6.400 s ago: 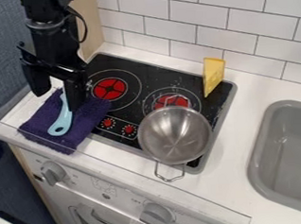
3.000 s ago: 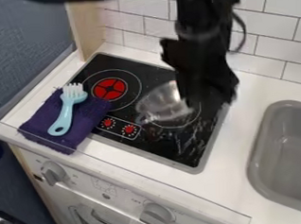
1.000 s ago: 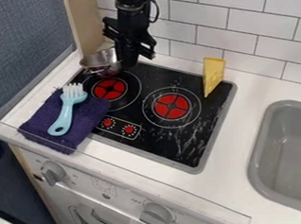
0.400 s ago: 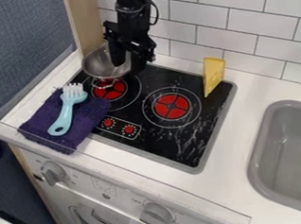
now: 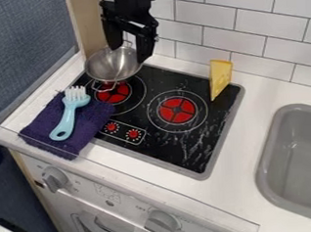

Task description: Take the silver pot and keep it on the top left of the stove.

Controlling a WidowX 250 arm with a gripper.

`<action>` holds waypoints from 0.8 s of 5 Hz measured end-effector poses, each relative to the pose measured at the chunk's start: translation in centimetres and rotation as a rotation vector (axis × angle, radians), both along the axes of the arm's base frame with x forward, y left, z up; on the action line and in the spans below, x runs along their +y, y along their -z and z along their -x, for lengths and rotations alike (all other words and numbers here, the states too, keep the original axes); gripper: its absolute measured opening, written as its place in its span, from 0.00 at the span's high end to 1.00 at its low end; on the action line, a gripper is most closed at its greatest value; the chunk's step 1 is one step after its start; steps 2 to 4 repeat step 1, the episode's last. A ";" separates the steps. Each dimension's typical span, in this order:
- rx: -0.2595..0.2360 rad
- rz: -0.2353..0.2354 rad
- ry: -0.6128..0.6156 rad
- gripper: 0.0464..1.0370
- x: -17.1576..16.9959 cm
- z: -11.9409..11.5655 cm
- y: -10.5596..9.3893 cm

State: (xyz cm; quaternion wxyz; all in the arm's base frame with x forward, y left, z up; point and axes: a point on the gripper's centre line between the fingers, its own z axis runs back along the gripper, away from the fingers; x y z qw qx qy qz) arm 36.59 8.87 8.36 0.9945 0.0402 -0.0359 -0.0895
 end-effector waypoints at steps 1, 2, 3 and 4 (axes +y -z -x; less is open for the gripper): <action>0.002 0.019 0.021 0.03 -1.8 1.5 -0.5; 0.002 0.019 0.021 0.03 -1.8 1.5 -0.5; 0.002 0.019 0.021 0.03 -1.8 1.5 -0.5; 0.002 0.019 0.021 0.03 -1.8 1.5 -0.5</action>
